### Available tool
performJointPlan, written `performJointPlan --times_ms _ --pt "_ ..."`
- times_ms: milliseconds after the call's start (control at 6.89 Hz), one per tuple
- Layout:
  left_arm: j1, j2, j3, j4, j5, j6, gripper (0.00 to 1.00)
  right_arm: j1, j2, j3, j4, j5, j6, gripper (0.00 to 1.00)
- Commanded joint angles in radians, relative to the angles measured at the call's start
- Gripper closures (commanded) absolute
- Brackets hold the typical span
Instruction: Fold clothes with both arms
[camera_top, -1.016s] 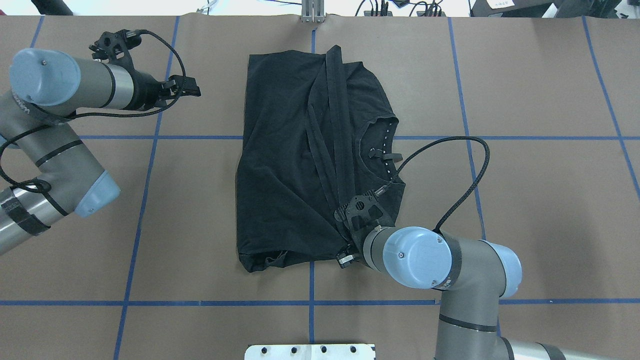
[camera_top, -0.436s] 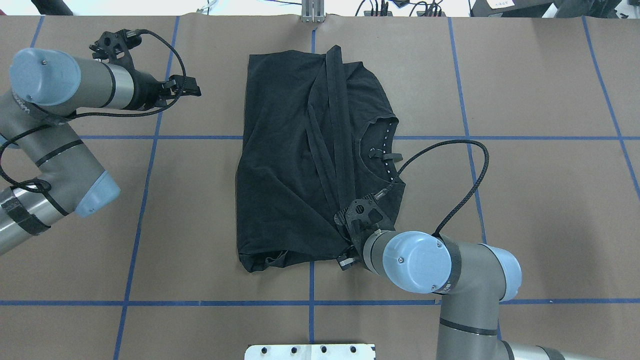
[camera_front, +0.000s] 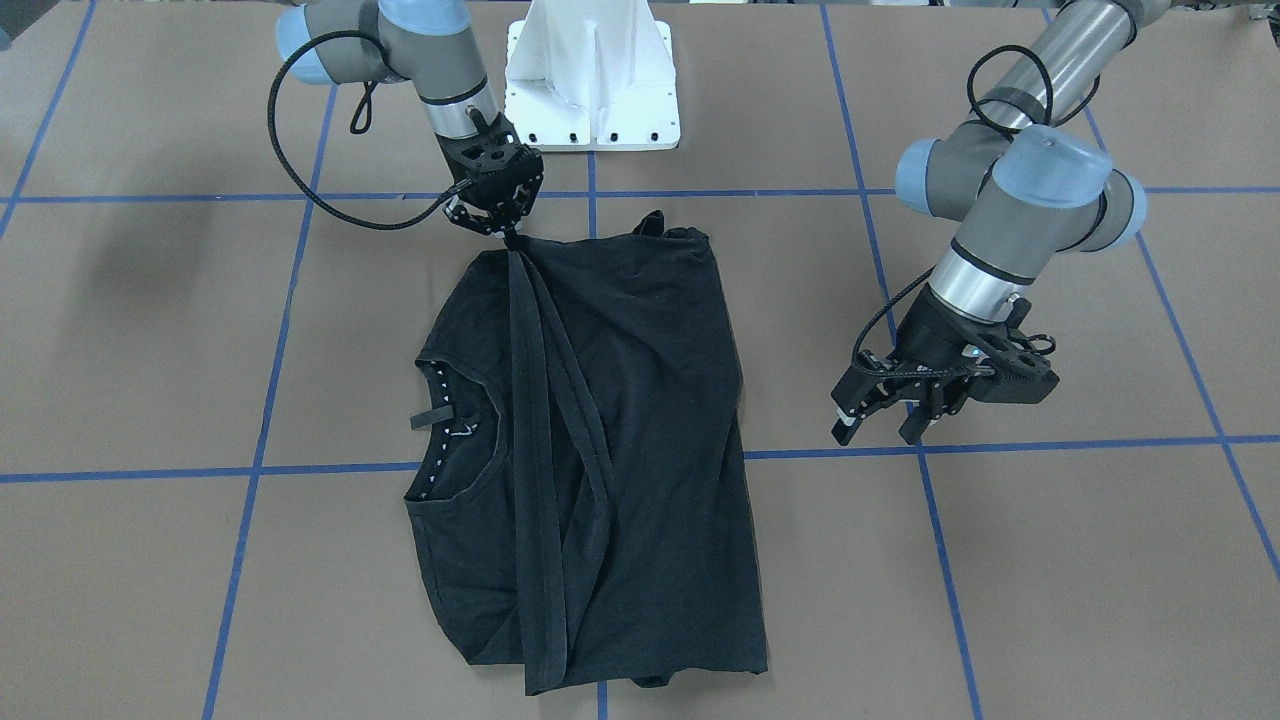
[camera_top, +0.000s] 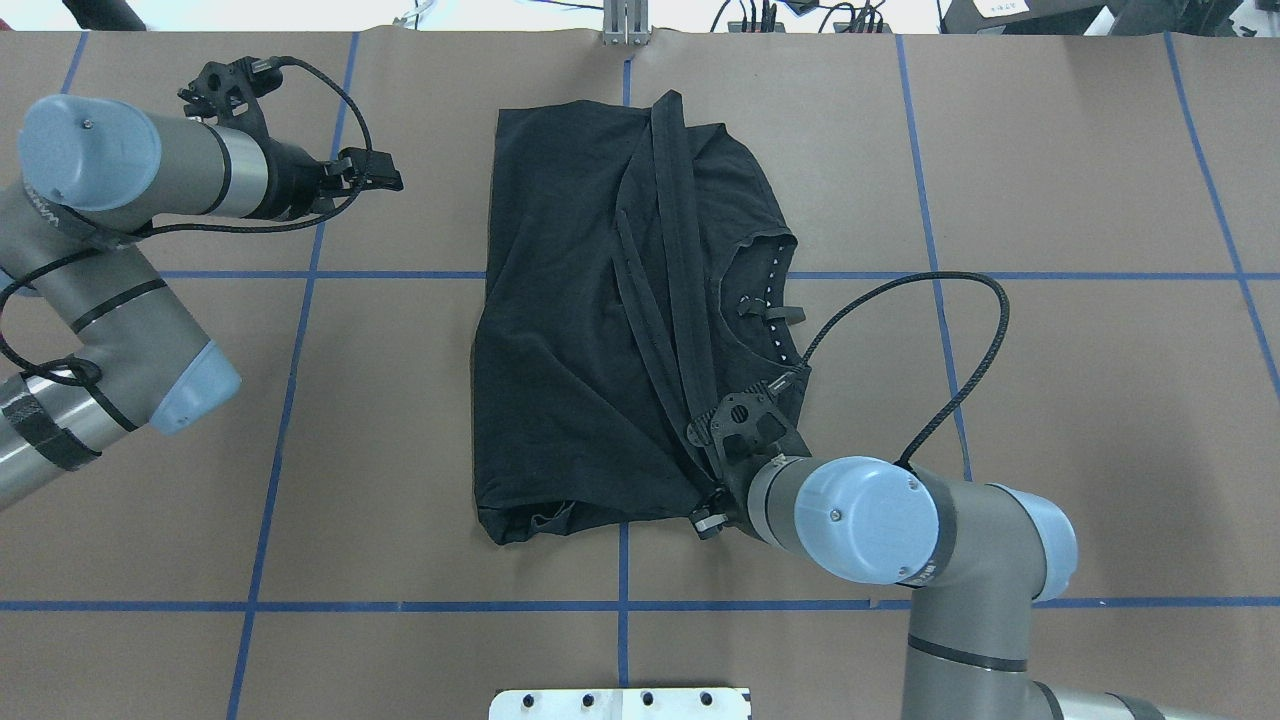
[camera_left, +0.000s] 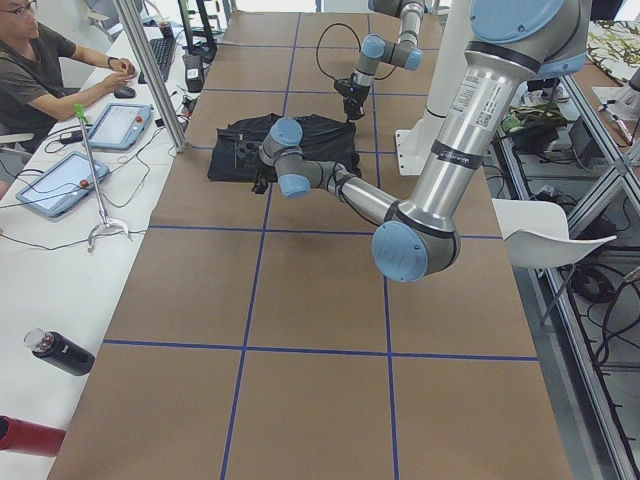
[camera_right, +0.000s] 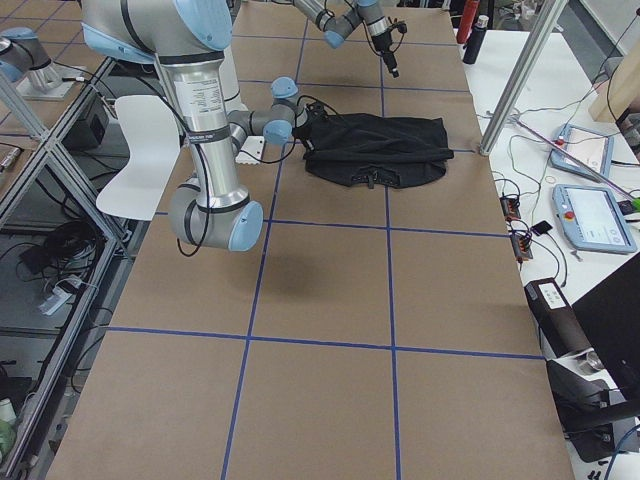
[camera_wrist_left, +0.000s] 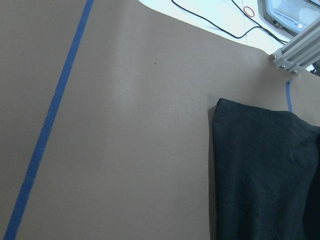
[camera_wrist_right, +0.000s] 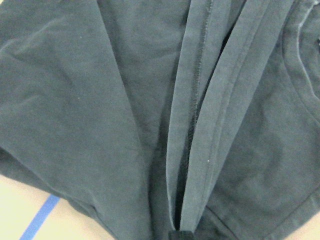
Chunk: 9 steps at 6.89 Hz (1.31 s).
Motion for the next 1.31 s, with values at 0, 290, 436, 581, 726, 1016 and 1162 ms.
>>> performJointPlan --times_ms 0,290,436,581,726,1016,1162 --pt "0.001 0.000 -0.001 0.000 -0.001 -0.004 0.00 0.015 -0.123 0.077 0.005 0.018 -0.001 1.00" --pt "0.000 -0.002 -0.001 0.000 0.001 -0.005 0.00 0.010 -0.170 0.089 0.005 0.010 0.019 1.00" --pt "0.001 -0.003 -0.002 0.000 0.001 -0.005 0.00 0.007 -0.170 0.082 0.005 0.010 0.061 0.78" --pt "0.001 -0.003 -0.001 0.000 0.001 -0.005 0.00 0.008 -0.170 0.085 0.005 0.010 0.084 0.46" --pt "0.001 -0.005 -0.001 0.000 0.001 -0.005 0.00 0.010 -0.171 0.086 0.005 0.012 0.127 0.40" --pt "0.001 -0.005 0.001 0.000 0.001 -0.005 0.00 0.007 -0.155 0.085 0.005 0.009 0.367 0.40" --pt "0.001 -0.005 -0.001 0.000 -0.001 -0.005 0.00 0.007 -0.159 0.082 0.005 0.006 0.525 0.41"
